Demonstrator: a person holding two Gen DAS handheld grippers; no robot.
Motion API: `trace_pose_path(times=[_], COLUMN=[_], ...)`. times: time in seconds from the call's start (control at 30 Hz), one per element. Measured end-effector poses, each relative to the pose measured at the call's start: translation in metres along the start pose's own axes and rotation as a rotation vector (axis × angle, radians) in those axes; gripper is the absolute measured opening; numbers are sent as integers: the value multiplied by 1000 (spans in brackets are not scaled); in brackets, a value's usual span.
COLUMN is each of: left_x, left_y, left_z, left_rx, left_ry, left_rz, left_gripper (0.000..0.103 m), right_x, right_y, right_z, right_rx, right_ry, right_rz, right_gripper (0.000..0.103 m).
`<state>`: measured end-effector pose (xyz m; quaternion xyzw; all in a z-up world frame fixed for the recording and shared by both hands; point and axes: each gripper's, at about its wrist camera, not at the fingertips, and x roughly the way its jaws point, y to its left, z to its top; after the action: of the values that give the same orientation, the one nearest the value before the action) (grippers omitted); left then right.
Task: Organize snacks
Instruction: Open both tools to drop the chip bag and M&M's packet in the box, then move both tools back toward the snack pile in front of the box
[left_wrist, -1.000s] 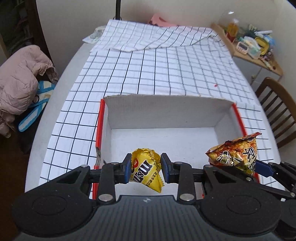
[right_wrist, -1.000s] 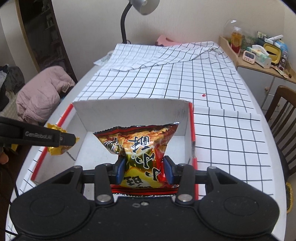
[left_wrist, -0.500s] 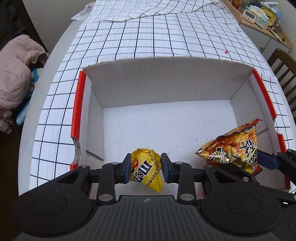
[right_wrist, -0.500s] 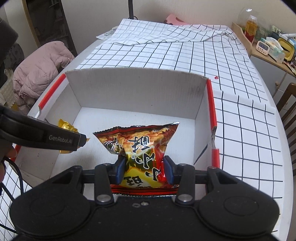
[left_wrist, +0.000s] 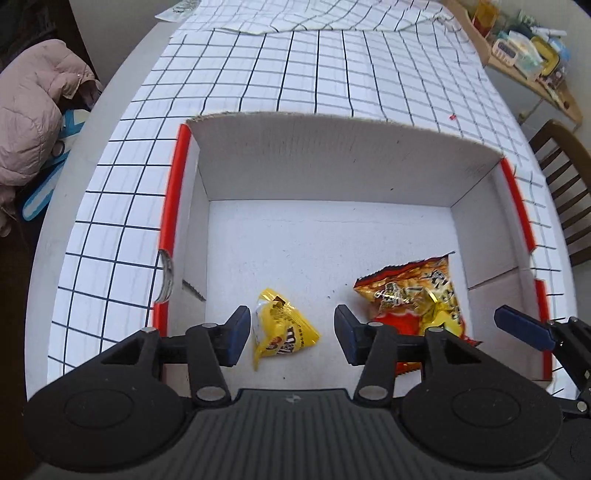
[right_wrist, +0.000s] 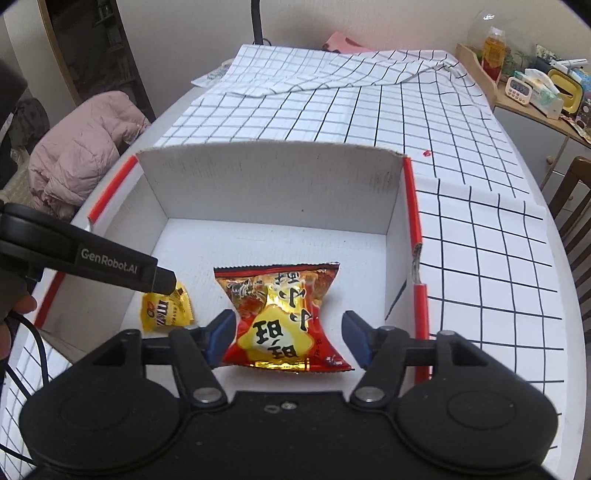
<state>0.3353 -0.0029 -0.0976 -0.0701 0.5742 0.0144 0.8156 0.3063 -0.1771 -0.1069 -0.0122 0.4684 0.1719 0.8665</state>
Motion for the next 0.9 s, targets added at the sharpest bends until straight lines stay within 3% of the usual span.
trace_pose_path(times=[0.23,0.83,0.9], left_x=[-36,-126,-132], left_y=[2,14,17], left_z=[-14,-80,-89], left_rx=[2,56,60], left_ry=[-62,-226,-241], left_rz=[-41,-98,-106], left_gripper=[49,49,59], right_x=[-34,-123,-131], right_y=[2,39,43], right_z=[-7,-40,-45], right_rx=[17,30,34], right_ry=[-54,-207,-219], right_rz=[8,23,26], right_gripper=[76,94,95])
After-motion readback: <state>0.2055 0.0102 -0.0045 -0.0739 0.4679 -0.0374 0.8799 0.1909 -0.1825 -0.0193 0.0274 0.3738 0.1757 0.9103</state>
